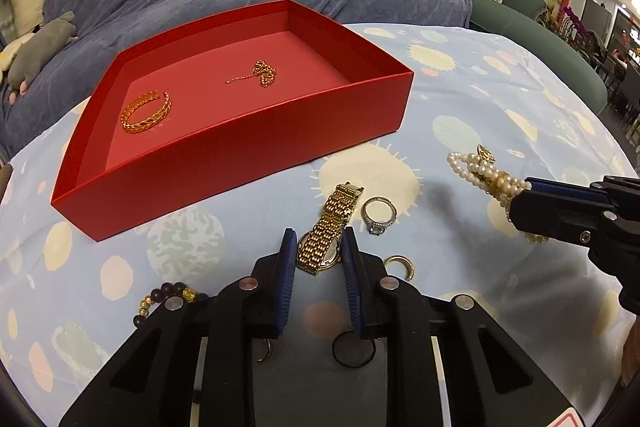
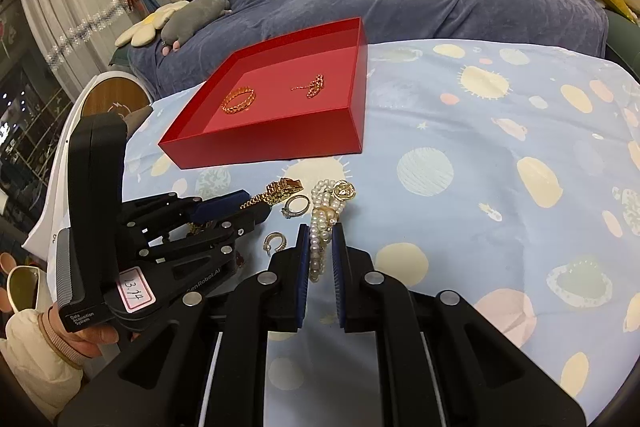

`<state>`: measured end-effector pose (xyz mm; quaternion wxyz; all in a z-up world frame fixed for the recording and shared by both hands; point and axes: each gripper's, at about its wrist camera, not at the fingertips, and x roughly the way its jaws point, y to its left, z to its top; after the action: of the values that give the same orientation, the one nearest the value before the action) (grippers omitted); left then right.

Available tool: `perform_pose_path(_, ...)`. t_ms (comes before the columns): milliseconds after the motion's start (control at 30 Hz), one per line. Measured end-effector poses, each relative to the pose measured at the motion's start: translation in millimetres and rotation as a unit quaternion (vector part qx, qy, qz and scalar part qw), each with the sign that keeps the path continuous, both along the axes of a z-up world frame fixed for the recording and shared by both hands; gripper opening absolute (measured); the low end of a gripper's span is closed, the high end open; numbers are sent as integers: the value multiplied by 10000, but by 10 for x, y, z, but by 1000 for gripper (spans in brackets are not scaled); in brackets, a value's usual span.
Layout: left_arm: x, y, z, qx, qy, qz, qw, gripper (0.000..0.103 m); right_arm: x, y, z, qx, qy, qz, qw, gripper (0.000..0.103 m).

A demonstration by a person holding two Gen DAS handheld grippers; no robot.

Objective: Organize jewelry
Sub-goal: 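Move the left tool to the gold watch while the right tool lifts the pearl bracelet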

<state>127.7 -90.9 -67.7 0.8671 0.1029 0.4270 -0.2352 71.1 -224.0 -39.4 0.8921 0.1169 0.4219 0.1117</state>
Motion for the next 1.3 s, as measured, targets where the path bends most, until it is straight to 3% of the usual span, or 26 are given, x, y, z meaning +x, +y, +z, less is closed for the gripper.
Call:
perform_pose_path(267,-67,119,82,-480,356,144,9981,19,-27,8,62,38,-84,17,10000,10)
perform_pose_path(467,-172,221,322,-711,205,186,9971,18,-37,26,139,73,-175,43,9998,10)
perform_pose_path(500,-185,238,363,-756,179,186,9968,4,-37,37,148,73,-185,51,9998,10)
perform_pose_path(533,-198,262,402,-837,223,164,9961,0,-35,46,160,78,-190,54,9998,10)
perform_pose_path(633,-236,337,529,-1026,175,205,9944,0,-46,86,198,69,-237,80,9997,10)
perform_pose_path(833,-276,403,563,-962,134,316,9948,0,-51,138,197,43,-251,75,9996,10)
perform_pose_path(867,-290,409,522,-949,146,369,9947,4,-51,146,189,39,-237,76,9997,10)
perform_pose_path(933,-291,358,419,-824,290,344,9956,32,-50,159,175,28,-223,95,9997,10)
perform_pose_path(967,-302,320,374,-719,279,387,9963,50,-50,167,170,19,-221,110,9997,10)
perform_pose_path(1000,-321,284,333,-656,252,371,9968,57,-46,170,163,15,-217,124,9997,10)
perform_pose_path(1133,-358,81,173,-270,279,237,9990,58,-50,178,157,16,-221,128,9997,10)
perform_pose_path(1233,-344,10,93,-186,319,152,9992,56,-45,164,156,32,-221,100,9997,10)
perform_pose_path(1300,-337,-34,49,-153,370,78,9992,37,-42,148,154,43,-217,78,9997,10)
